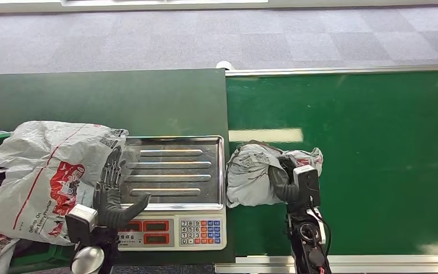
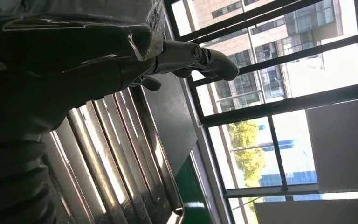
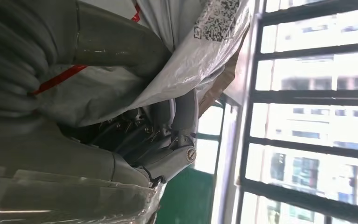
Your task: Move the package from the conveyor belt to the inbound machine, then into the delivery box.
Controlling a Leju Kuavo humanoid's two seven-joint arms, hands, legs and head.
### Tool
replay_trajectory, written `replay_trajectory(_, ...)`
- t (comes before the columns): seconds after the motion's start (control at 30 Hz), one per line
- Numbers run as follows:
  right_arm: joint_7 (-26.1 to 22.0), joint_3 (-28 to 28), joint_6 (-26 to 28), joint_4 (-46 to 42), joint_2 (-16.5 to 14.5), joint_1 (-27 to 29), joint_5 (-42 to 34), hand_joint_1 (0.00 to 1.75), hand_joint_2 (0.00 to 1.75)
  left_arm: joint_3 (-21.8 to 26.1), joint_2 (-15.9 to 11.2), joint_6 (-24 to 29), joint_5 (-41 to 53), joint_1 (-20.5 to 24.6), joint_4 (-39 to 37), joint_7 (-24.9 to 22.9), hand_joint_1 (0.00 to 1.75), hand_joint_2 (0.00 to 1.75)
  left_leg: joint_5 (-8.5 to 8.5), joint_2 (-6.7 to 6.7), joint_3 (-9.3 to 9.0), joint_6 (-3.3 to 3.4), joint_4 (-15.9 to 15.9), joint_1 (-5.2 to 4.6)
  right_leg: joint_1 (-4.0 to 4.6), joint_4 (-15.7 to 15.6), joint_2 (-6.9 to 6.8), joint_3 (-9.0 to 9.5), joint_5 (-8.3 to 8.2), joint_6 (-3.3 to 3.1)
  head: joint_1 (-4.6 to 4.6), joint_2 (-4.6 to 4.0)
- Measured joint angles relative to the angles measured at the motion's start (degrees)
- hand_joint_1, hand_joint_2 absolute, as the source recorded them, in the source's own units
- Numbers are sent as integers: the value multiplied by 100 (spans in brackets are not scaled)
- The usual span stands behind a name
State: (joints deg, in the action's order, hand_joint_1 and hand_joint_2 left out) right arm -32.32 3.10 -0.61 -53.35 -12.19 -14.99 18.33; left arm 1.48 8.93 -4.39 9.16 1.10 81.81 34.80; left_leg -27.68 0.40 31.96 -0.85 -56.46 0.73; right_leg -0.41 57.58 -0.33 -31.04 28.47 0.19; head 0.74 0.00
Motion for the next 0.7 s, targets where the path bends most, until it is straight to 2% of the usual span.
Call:
replay_trajectory(0.2, -646, 103, 341, -1185, -10, 384, -928, 175, 175, -2, 3, -2, -132, 25, -1, 190, 0, 175, -1, -1, 2, 1, 0, -1, -2, 0, -1, -3, 0, 0, 0, 0)
replay_trajectory(0.3, -750, 153, 746, -1921, -25, 620, -1072, 175, 175, 13, 25, 308, -331, 80, 0, 392, 0, 175, -1, -1, 3, 1, 0, -1, -2, 0, -1, -2, 0, 0, 0, 0)
replay_trajectory(0.43, -778, 47, 1286, -2817, -23, 784, -799, 175, 175, 95, 90, 917, -794, 123, 138, 501, 0, 175, -1, 8, 1, 0, 0, 0, 0, 0, 3, 0, -1, 0, 1, 0)
replay_trajectory(0.53, -779, -227, 1485, -3162, -2, 724, -281, 175, 175, 175, 154, 1406, -946, 128, 417, 503, 0, 175, 0, 9, -5, 0, 0, 0, 1, 0, 4, 4, -1, -1, 0, 0)
replay_trajectory(0.6, -779, -437, 1569, -3251, 10, 632, 87, 175, 175, 209, 189, 1584, -970, 130, 599, 503, 0, 175, 1, 7, -8, 0, 0, 1, 1, 0, 2, 6, -1, 0, 0, 0)
replay_trajectory(0.7, -779, -642, 1611, -3325, 22, 542, 236, 175, 175, 244, 227, 1649, -975, 130, 774, 503, 0, 175, 1, 1, -9, 0, 0, 0, 1, 0, -1, 10, 0, 0, -1, 0)
